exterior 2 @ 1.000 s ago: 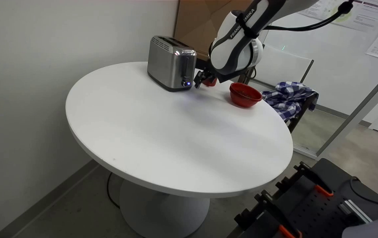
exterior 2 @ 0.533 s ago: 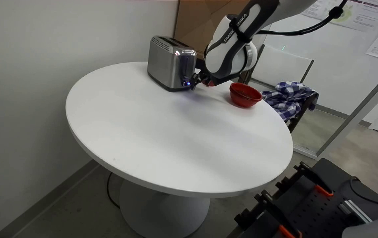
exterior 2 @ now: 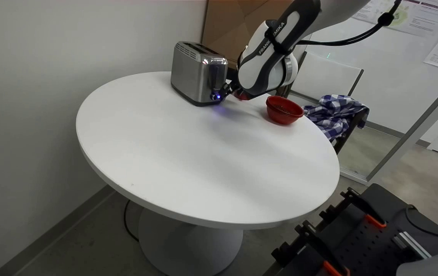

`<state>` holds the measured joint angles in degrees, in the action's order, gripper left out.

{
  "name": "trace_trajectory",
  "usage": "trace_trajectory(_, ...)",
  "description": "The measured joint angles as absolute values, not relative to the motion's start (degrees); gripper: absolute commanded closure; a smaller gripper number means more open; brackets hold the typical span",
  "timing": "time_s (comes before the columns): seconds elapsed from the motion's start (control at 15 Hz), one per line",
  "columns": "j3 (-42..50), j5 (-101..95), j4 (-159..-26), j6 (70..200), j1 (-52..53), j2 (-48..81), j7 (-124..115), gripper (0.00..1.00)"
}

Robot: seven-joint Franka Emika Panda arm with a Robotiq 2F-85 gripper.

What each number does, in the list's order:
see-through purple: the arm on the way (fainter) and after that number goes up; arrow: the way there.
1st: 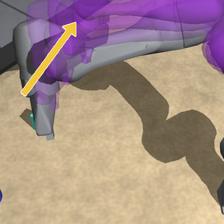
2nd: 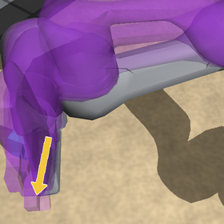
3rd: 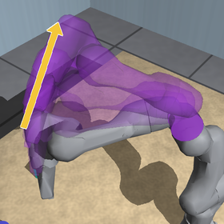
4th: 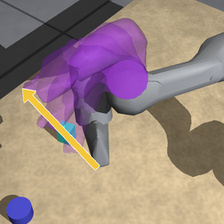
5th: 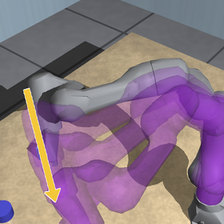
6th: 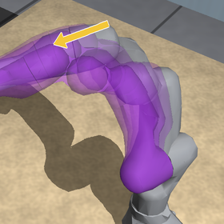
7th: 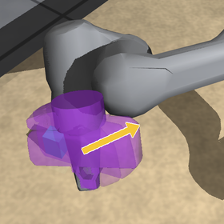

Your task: Turn off the switch of the toaster

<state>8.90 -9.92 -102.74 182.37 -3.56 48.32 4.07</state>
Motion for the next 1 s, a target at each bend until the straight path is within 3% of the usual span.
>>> trace_trajectory(0.6, 9.01, -5.92, -102.72, 188.67, -3.29, 50.86, 3.49, 0.0)
trace_trajectory(1.0, 7.07, -5.93, -102.68, 169.89, -4.08, 45.76, 3.74, 0.0)
